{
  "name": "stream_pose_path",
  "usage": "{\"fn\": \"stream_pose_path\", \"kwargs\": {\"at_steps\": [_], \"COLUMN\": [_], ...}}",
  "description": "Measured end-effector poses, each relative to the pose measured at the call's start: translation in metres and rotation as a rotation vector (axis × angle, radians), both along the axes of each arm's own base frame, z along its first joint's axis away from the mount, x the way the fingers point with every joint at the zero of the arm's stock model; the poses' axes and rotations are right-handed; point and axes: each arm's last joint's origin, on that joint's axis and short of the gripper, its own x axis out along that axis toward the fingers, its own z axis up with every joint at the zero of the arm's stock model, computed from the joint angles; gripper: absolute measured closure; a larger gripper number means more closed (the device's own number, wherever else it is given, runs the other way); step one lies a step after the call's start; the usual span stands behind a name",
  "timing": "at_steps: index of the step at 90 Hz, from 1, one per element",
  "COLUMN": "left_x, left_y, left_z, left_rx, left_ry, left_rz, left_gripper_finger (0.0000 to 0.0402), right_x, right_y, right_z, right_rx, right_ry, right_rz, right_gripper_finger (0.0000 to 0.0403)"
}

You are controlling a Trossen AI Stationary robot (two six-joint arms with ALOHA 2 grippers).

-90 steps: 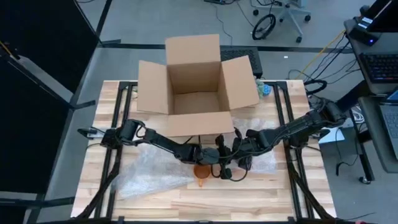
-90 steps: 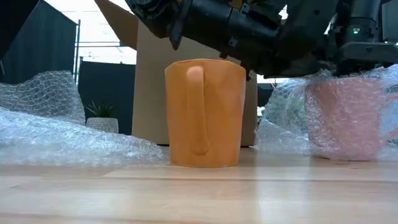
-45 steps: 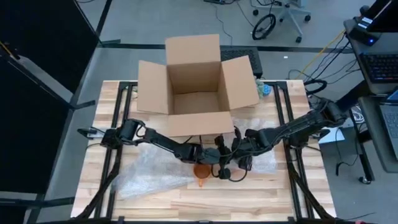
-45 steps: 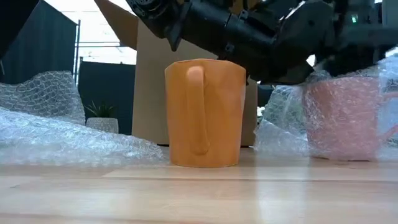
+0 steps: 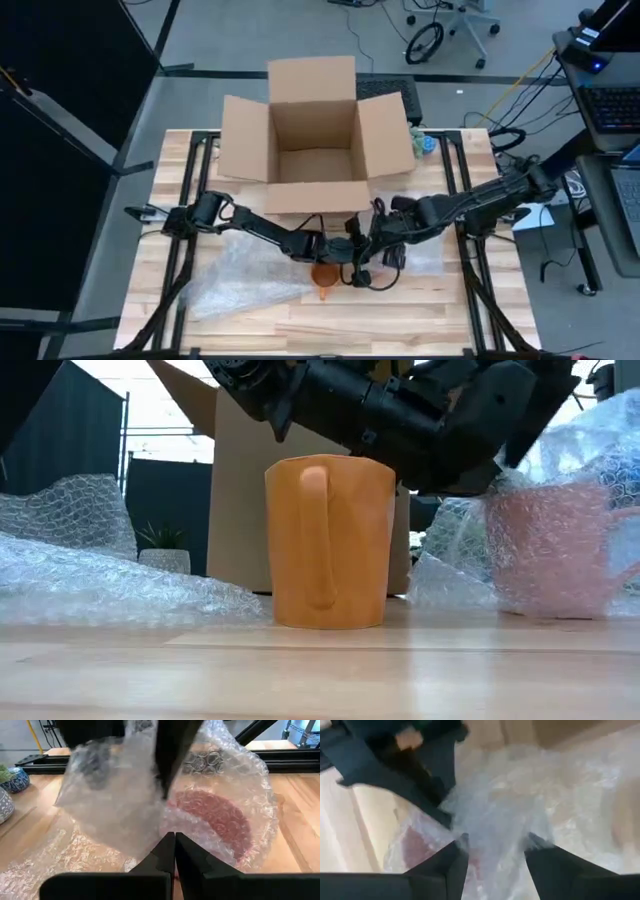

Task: Wrap mug
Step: Wrap the pink mug with the transparent bubble wrap

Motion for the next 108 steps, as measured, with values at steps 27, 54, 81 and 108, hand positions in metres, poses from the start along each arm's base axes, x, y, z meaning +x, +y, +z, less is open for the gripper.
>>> {"fn": "stream_pose_path", "kwargs": {"at_steps": [27,54,81,108], "left_x": [0.0,0.001,0.002,0.007], "left_y": [0.0,0.0,-0.004,0.009], "left_z": [0.0,0.002,0.004,-0.012], "left_rx": [0.0,0.0,0.008,-0.059], "left_ry": [0.0,-0.019,-0.046,-0.006], "left_rz": [0.001,-0.014,-0.098,-0.059], "left_gripper_finger": [0.0402,0.0402,0.0402,0.0402], "right_x": [-0.012,-0.026,-0.022,-0.019], "right_y": [-0.002,-0.006,-0.002,0.0], "right_z": [-0.069,-0.107,-0.103,-0.087], "right_rx": [0.062,0.082,0.084,0.097], "right_ry": [0.023,0.011,-0.01,0.056], "right_rz": [-0.062,-0.129,-0.088,-0.051], "right_gripper_finger": [0.0232,0.0232,0.0232,0.0232]}}
